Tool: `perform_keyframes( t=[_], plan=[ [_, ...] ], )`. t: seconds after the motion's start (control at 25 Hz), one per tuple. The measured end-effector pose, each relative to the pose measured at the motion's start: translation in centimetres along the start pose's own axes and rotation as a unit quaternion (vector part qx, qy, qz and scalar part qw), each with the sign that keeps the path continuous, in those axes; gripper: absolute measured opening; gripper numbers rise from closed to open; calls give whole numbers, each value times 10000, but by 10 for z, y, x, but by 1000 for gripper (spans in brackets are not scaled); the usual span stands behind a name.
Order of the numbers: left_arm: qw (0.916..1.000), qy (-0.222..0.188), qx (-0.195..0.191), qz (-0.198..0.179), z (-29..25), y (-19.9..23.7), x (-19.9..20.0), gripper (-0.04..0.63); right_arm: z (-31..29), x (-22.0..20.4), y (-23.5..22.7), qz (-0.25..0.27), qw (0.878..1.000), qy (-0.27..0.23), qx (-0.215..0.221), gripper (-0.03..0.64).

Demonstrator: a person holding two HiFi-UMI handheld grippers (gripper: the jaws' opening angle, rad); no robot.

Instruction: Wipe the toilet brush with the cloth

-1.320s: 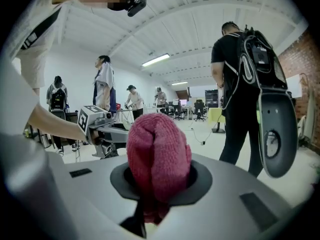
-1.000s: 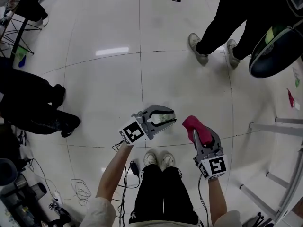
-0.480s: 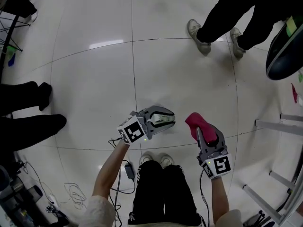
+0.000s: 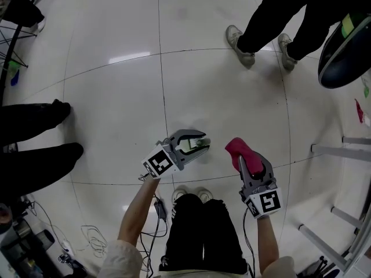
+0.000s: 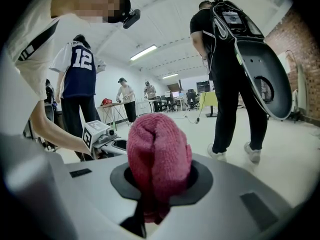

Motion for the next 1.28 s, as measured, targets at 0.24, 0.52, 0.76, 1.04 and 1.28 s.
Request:
perform_keyframes(
  t=[0.24,0.52,0.76,1.04,1.28],
  plan=[
    [9882,-407,1356,582,87,29,155,114,34,131,75,-219,9994,-269,79,69],
    [9448,-958,3000,904,184,18,412,112,108,343,191,-526,9919,-1158,54,69],
    [8902,-922,4410,671,248,8,509,2,153,428,247,-733,9801,-1831,-217,69],
    [8673,-674,4929,154,282,0,544,2,164,424,291,-642,9840,-1659,61,69],
    [8533,-547,5183,142,298,-8,547,2,165,415,313,-290,9896,-1386,260,69]
  ],
)
Point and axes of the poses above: the fingertips, and each gripper's own axes: z backward along the fingers, y to its left, x out of its top, the point moved 3 cm from there along z, backward along the fingers, and after that the axes turned 13 degrees about -z, right-handed, at the moved point
